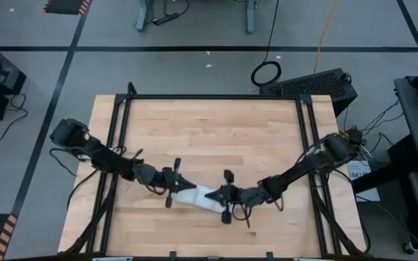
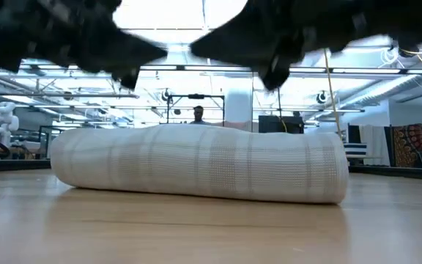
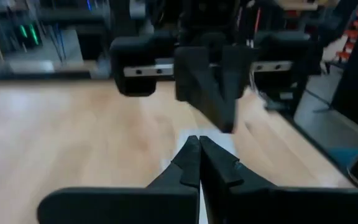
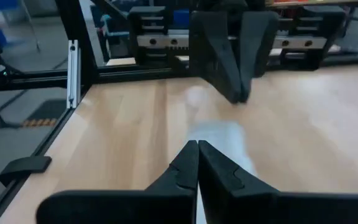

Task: Roll towel
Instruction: Return to Home Position

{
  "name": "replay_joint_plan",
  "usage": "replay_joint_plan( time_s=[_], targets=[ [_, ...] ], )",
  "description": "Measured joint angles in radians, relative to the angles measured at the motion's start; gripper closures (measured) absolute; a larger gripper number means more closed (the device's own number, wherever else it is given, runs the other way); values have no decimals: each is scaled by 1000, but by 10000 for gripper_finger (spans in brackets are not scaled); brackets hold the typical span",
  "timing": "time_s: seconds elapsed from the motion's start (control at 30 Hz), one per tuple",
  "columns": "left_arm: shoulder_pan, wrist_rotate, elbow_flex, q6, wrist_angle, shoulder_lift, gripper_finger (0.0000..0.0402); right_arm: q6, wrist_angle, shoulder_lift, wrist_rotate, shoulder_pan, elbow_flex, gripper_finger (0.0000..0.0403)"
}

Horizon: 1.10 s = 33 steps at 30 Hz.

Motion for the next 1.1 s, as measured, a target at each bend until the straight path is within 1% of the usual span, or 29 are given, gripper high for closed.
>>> replay_joint_plan(
  time_s=[0.1,0.2,0.3,0.37,0.47,0.53,0.67,0.77,0.93,1.1],
  targets=[
    [23,0,1,85,-15,-92,400,-52,-146,-165,-4,-15,-34,403],
    [55,1,1,152,-54,-180,400,-105,-248,-340,-3,-30,-114,403],
    [89,4,1,176,-148,-269,400,-109,-267,-521,-21,-48,-252,403],
    [114,12,0,176,-213,-312,400,-108,-249,-639,-73,-59,-357,403],
    [163,76,-33,173,-205,-345,400,-96,-220,-782,-154,-69,-510,403],
    [201,94,-73,134,-186,-355,400,-83,-203,-858,-160,-69,-591,403],
    [251,94,-150,55,-179,-367,400,-48,-180,-957,-137,-69,-709,403],
    [262,85,-209,18,-118,-369,400,-51,-172,-1003,-128,-69,-764,403],
    [265,70,-291,-27,-9,-371,400,-89,-162,-1039,-171,-69,-821,403],
    [265,54,-342,-56,-1,-384,400,-109,-150,-1074,-213,-70,-855,403]
  ],
)
